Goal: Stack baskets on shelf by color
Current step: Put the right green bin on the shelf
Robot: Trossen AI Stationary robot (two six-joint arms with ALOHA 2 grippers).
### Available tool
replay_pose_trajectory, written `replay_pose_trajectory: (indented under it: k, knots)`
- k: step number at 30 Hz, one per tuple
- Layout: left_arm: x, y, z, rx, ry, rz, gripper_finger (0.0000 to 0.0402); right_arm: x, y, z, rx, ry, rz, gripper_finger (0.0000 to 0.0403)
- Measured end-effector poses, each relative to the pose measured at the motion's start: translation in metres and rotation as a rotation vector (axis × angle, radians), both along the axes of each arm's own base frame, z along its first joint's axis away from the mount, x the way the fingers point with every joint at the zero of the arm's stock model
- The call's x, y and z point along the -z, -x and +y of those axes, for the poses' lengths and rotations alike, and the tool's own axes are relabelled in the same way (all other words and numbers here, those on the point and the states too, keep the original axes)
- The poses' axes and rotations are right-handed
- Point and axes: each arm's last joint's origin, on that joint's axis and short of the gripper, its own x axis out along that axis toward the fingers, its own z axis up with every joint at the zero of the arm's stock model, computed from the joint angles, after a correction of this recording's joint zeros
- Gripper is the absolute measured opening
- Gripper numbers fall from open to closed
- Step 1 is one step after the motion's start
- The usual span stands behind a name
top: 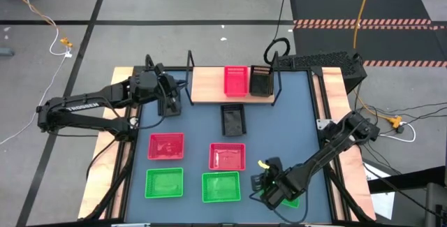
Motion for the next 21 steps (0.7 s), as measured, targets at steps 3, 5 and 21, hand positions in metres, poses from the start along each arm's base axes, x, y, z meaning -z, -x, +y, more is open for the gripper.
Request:
replay_pose_trajectory:
  k: [3, 5, 21]
  knots:
    - [0.001, 0.0, 0.0, -0.005, 0.016, -0.002, 0.0042, 0.009, 0.004, -0.001, -0.066, -0.033, 0.056, 0.0125]
    - [0.0, 0.0, 0.0, -0.006, 0.018, -0.006, 0.0042, 0.012, 0.007, -0.001, -0.123, -0.062, 0.114, 0.0111]
    - [0.016, 0.007, -0.007, -0.042, 0.158, 0.103, 0.0042, 0.001, 0.002, -0.032, -0.44, 0.101, 0.311, 0.0001]
